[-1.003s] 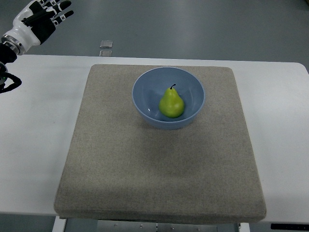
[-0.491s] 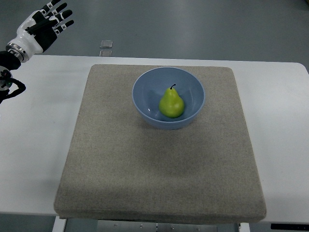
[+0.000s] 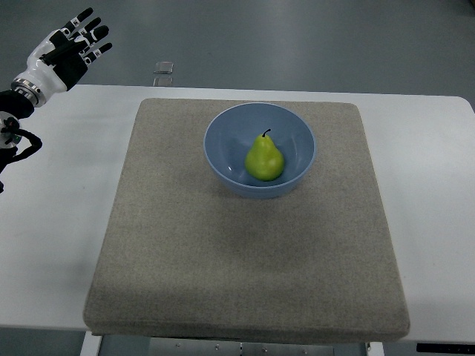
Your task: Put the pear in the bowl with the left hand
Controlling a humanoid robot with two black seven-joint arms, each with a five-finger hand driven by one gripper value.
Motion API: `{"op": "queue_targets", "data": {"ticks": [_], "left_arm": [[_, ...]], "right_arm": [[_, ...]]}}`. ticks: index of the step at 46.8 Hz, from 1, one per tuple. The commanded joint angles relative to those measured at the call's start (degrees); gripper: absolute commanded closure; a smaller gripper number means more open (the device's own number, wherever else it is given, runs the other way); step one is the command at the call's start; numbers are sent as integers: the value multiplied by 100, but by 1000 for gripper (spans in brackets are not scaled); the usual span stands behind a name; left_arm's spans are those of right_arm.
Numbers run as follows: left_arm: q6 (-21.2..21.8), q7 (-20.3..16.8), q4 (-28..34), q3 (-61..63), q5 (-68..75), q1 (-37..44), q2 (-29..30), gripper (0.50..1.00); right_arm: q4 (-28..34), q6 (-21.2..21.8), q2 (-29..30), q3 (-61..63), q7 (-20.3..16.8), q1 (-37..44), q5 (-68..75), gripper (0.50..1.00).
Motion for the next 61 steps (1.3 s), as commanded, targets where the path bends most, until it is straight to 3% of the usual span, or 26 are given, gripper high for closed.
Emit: {"op": "queue_targets", "data": {"ticks": [1, 18, 35, 61], "left_arm": [[-19, 1, -17, -15, -21, 57, 0, 504], [-116, 1, -17, -7, -328, 110, -26, 506], [-327, 115, -26, 64, -337, 154, -509, 504], [-652, 115, -70, 187, -328, 330, -474, 506]], "right_arm": [[0, 0, 0, 0, 1, 0, 0, 574], [9, 9, 0, 9, 1, 0, 18, 574], [9, 9, 0, 9, 1, -18, -9, 574], [17, 18, 0, 0, 1, -26, -35, 574]]}}
